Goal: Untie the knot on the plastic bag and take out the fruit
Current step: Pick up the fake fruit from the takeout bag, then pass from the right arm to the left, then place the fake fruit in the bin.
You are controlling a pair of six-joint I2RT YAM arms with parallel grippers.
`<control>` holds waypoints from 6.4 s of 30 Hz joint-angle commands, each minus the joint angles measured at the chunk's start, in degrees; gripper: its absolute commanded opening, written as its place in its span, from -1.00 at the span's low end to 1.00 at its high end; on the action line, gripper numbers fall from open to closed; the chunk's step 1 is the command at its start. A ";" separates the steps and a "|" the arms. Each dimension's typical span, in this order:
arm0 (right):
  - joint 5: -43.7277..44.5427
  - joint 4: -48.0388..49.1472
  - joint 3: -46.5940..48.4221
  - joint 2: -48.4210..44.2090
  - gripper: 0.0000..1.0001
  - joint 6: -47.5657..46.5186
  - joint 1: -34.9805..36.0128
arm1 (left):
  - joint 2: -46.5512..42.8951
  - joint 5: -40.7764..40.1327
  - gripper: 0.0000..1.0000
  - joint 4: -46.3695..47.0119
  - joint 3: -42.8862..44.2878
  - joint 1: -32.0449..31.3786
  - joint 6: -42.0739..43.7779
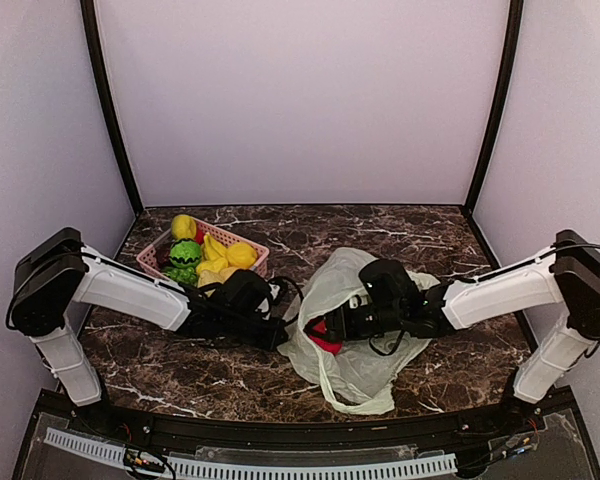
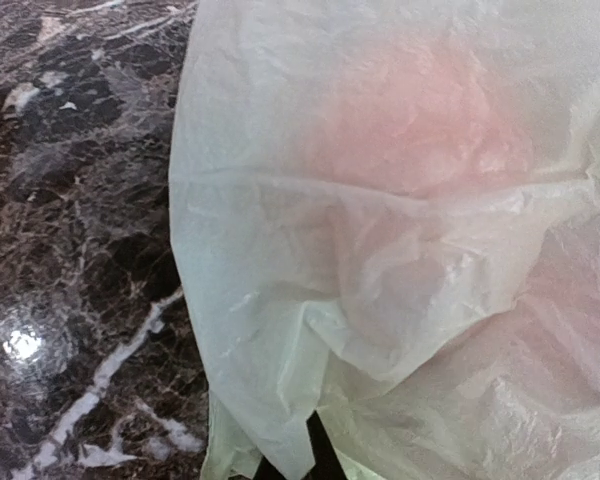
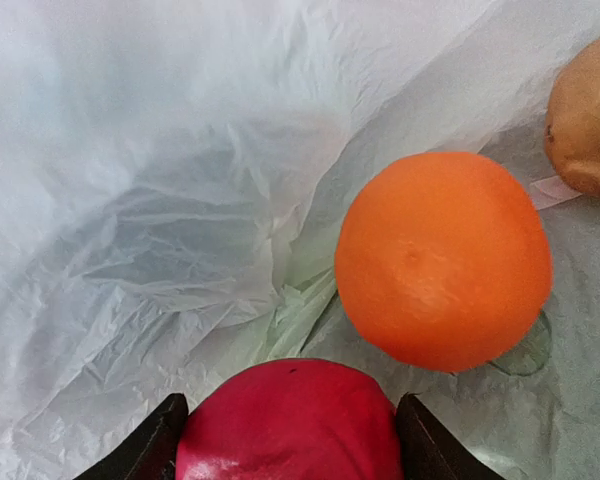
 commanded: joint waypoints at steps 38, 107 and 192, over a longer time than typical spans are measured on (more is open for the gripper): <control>0.48 -25.36 -14.68 -52.39 -0.05 -5.98 -7.82 | -10.41 -6.88 -0.99 -7.66 0.69 2.36 1.33; -10.92 -20.32 19.45 -24.94 -0.03 -5.38 -2.24 | -27.41 9.04 0.98 8.88 7.48 -7.60 21.83; 14.94 -40.62 18.90 -31.75 0.97 -2.44 -4.33 | -14.62 -0.30 -0.14 -24.20 10.20 53.33 20.83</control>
